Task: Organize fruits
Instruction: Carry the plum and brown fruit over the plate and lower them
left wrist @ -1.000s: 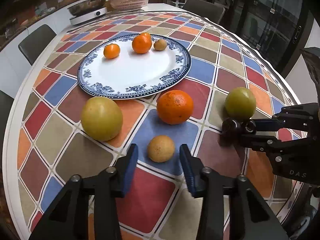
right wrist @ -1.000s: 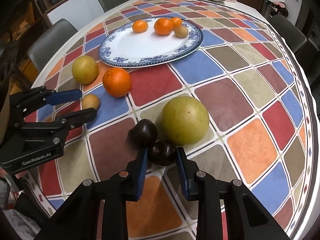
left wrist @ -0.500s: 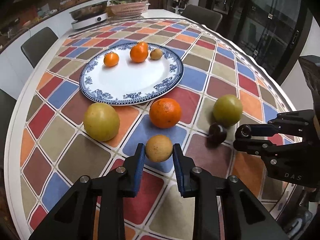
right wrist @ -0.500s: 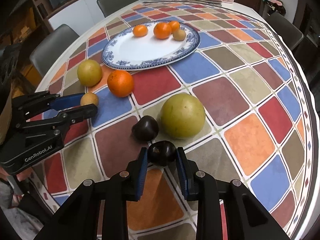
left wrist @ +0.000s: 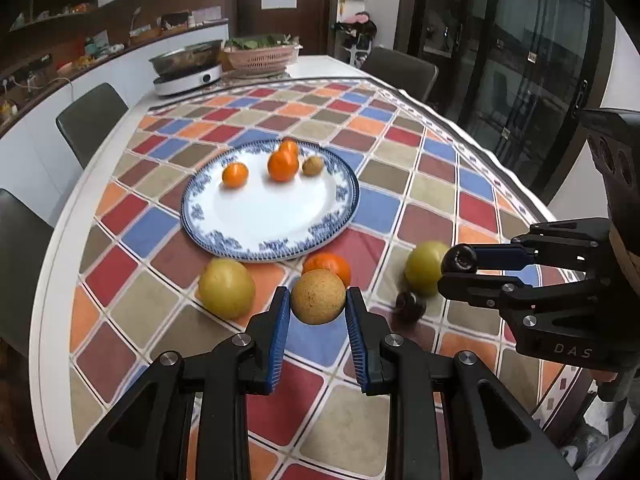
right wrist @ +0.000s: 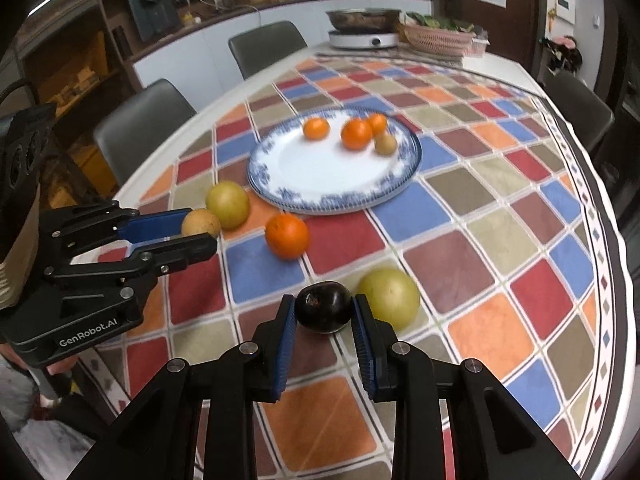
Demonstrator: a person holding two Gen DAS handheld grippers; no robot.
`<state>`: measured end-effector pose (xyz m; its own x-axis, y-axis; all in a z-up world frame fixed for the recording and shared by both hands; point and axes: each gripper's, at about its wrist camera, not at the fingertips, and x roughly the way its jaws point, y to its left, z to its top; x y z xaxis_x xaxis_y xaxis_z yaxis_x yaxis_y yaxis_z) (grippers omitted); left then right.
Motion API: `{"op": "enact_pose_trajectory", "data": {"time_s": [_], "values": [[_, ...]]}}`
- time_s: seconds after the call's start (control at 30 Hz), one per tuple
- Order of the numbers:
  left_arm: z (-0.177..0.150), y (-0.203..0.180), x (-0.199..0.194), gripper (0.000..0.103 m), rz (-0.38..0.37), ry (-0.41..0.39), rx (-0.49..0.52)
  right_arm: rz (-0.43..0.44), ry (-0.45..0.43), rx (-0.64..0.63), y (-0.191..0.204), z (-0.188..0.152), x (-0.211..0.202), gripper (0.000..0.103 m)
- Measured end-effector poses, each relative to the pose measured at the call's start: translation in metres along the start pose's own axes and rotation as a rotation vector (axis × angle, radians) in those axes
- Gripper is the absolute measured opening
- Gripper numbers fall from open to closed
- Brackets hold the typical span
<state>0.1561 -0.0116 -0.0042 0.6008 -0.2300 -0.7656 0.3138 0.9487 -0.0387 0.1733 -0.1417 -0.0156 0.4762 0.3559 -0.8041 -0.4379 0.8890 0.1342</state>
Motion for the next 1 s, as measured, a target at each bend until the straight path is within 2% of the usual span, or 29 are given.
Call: {"op": "enact_pose_trajectory", "data": {"time_s": [0.47,0.83,1.0], "values": [[0.031,0.027,-0.005,0.028,0.042,-0.060,-0.007,0.034,-0.071,-0.066,0.009,0.050,0.001,0.029],[0.065,0.050,0.019,0.028,0.038,-0.054,0.011,0.063,-0.041,-0.083,0.003,0.097,0.030,0.029],[0.085,0.058,0.047,0.028,0.052,-0.021,0.021,0.063,-0.017,-0.063,-0.008,0.116,0.046,0.029]]}}
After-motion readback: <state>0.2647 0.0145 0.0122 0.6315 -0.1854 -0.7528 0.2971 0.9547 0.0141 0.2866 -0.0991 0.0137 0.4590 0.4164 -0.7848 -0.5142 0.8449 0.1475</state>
